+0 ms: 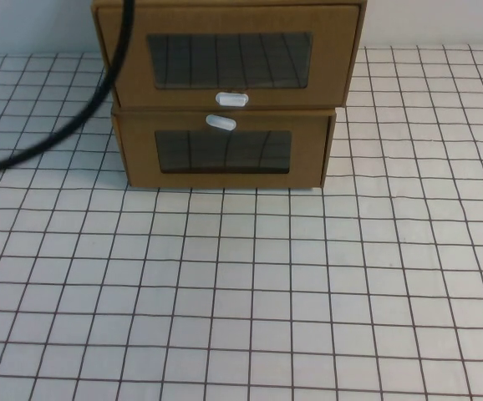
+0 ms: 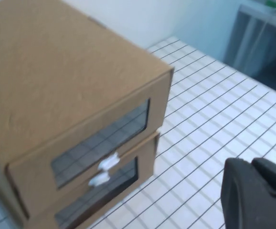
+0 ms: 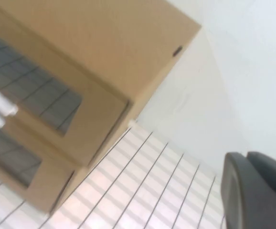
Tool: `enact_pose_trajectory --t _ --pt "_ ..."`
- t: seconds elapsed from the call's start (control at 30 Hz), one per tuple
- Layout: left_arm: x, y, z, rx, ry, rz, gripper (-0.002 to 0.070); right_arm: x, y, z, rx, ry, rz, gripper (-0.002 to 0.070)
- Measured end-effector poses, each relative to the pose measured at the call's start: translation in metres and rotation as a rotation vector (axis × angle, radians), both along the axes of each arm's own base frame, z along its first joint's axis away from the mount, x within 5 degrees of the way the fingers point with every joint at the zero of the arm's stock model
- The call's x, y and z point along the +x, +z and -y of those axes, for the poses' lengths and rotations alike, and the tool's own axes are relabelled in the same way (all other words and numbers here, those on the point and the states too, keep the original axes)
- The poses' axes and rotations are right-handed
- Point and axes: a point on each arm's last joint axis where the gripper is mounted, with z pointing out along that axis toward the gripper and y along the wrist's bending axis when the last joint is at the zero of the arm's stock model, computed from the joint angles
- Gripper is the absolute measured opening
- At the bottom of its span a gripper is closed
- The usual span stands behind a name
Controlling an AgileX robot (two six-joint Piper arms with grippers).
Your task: Close the shoe box
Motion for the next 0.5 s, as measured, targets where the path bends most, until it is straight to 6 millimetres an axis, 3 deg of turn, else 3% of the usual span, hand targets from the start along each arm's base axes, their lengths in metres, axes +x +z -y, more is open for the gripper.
enact_pose_trajectory --t 0.17,0.5 --pt "-0.047 -0.031 -0.011 0.013 0.11 0.058 -0.0004 -0.042 -0.038 0.021 0.043 0.013 -0.012 -0.0014" --pt "-0.122 -0.123 -0.026 -0.019 0.242 0.111 -0.0004 -0.106 -0.115 0.05 0.251 0.001 -0.042 -0.0014"
